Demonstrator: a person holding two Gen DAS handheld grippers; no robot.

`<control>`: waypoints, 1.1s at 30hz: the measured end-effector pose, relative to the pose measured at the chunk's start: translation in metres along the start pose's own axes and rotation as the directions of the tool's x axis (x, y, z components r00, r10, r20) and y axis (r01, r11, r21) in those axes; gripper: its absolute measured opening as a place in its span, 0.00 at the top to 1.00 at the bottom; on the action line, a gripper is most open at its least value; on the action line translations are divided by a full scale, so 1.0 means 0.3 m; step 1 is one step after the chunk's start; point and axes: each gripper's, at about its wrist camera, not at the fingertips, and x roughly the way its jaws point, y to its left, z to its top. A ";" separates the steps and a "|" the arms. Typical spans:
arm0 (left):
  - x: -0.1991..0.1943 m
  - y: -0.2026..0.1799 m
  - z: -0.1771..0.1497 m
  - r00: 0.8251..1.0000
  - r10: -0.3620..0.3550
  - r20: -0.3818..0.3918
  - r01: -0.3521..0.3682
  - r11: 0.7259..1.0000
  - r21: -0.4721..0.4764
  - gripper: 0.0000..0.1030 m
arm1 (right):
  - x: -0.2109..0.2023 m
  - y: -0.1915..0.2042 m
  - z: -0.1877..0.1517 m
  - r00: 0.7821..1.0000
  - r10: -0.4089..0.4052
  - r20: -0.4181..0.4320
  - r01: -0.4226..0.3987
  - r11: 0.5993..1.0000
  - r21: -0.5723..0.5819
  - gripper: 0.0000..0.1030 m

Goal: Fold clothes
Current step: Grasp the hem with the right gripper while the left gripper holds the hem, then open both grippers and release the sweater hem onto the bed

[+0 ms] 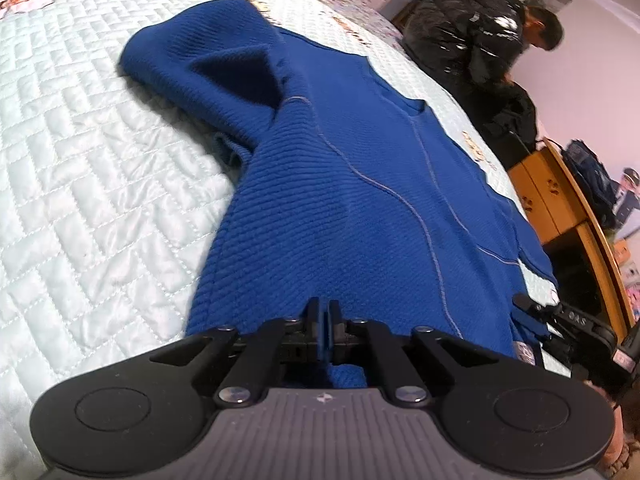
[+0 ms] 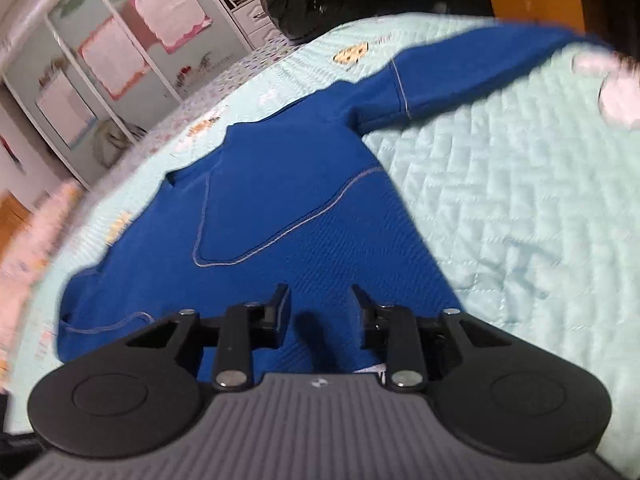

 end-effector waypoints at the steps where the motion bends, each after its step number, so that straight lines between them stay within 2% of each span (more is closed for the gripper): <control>1: -0.004 0.000 0.002 1.000 -0.015 0.000 0.015 1.000 0.002 0.86 | -0.009 0.023 -0.003 1.000 0.014 0.009 -0.014 1.000 -0.018 0.66; 2: -0.010 0.001 0.001 0.999 -0.034 0.005 0.034 0.999 -0.002 0.77 | -0.017 0.046 -0.007 0.999 0.034 0.017 -0.034 0.999 -0.034 0.65; 5: -0.024 -0.017 -0.002 0.999 -0.045 0.017 0.045 0.999 0.027 0.64 | 0.008 0.128 -0.008 0.992 0.125 0.001 -0.124 0.989 -0.078 0.61; 8: -0.040 -0.041 0.004 0.999 -0.028 0.030 0.026 0.997 0.079 0.52 | 0.054 0.167 -0.034 0.968 0.240 -0.069 -0.245 0.966 -0.081 0.57; 10: -0.052 -0.035 0.011 0.999 -0.034 0.041 0.031 0.997 0.073 0.49 | 0.087 0.131 -0.067 0.963 0.237 -0.130 -0.244 0.969 -0.037 0.57; 11: -0.055 -0.028 0.015 0.998 -0.038 0.044 0.035 0.997 0.066 0.48 | 0.087 0.108 -0.077 0.961 0.246 -0.124 -0.250 0.968 -0.022 0.66; 13: -0.062 -0.016 0.022 0.998 -0.037 0.052 0.034 0.998 0.056 0.48 | 0.081 0.060 -0.096 0.959 0.268 -0.098 -0.268 0.963 0.005 0.68; 17: -0.075 -0.008 0.032 0.996 -0.035 0.080 0.031 0.998 0.051 0.47 | 0.071 0.063 -0.104 0.963 0.257 -0.083 -0.260 0.965 -0.025 0.67; 19: -0.085 -0.014 0.035 0.995 -0.026 0.093 0.020 0.998 0.064 0.47 | 0.058 0.095 -0.123 0.973 0.224 -0.062 -0.229 0.969 -0.093 0.67; 21: -0.091 -0.027 0.036 0.994 -0.014 0.107 0.005 0.997 0.080 0.45 | 0.054 0.166 -0.163 0.984 0.176 -0.032 -0.179 0.953 -0.246 0.61; 23: -0.094 -0.034 0.036 0.993 -0.007 0.114 -0.004 0.996 0.090 0.41 | 0.052 0.236 -0.208 0.990 0.139 -0.001 -0.128 0.909 -0.397 0.42; 25: -0.086 -0.045 0.035 0.994 0.003 0.109 -0.014 0.995 0.103 0.40 | 0.054 0.286 -0.246 0.994 0.105 0.026 -0.078 0.862 -0.501 0.36; 27: -0.060 -0.058 0.031 0.996 0.024 0.091 -0.036 0.992 0.123 0.38 | 0.056 0.300 -0.253 0.995 0.090 0.035 -0.058 0.847 -0.529 0.36; 30: -0.024 -0.061 0.022 0.995 0.057 0.077 -0.067 0.988 0.136 0.37 | 0.051 0.253 -0.218 0.990 0.138 0.003 -0.121 0.880 -0.459 0.35; 33: -0.009 -0.085 0.014 0.994 0.083 0.077 -0.097 0.975 0.201 0.36 | 0.044 0.210 -0.191 0.981 0.195 -0.023 -0.189 0.903 -0.387 0.35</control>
